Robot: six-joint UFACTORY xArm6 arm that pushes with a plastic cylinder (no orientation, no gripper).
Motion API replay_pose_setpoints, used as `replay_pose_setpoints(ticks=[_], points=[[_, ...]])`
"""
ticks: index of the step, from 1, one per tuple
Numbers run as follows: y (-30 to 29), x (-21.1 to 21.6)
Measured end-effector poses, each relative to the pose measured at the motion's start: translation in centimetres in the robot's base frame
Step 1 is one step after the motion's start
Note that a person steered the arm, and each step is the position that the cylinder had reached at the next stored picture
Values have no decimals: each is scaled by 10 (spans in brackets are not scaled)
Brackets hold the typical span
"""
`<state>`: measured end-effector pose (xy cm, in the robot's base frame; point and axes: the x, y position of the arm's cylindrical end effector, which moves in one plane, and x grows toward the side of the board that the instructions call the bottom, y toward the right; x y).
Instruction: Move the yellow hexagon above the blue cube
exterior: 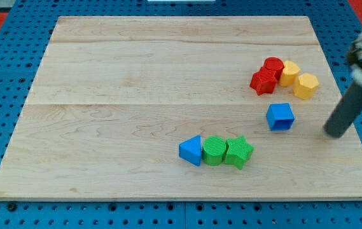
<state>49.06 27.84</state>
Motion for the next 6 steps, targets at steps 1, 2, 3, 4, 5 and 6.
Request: replay_pose_setpoints(ticks=[1,2,3,4,5,6], points=[[50,-74],[26,-93],[-12,-95],[-12,-100],[-14,-100],[-26,-100]])
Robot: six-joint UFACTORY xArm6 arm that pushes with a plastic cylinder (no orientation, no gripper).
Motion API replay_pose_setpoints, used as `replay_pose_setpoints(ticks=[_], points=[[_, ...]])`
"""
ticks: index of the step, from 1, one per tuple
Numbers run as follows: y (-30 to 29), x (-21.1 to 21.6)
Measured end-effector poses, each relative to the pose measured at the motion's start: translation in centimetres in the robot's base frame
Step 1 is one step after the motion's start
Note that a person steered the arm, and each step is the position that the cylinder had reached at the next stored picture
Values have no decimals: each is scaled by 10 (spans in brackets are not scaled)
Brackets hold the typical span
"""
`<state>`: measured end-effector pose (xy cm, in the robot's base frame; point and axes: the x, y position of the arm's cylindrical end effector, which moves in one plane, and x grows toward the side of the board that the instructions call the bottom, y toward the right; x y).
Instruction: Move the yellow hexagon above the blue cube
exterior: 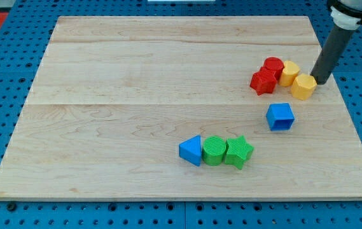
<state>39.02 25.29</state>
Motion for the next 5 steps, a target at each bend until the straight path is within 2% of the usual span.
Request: replay_pose_setpoints(ticks=[5], points=[[-47,0]])
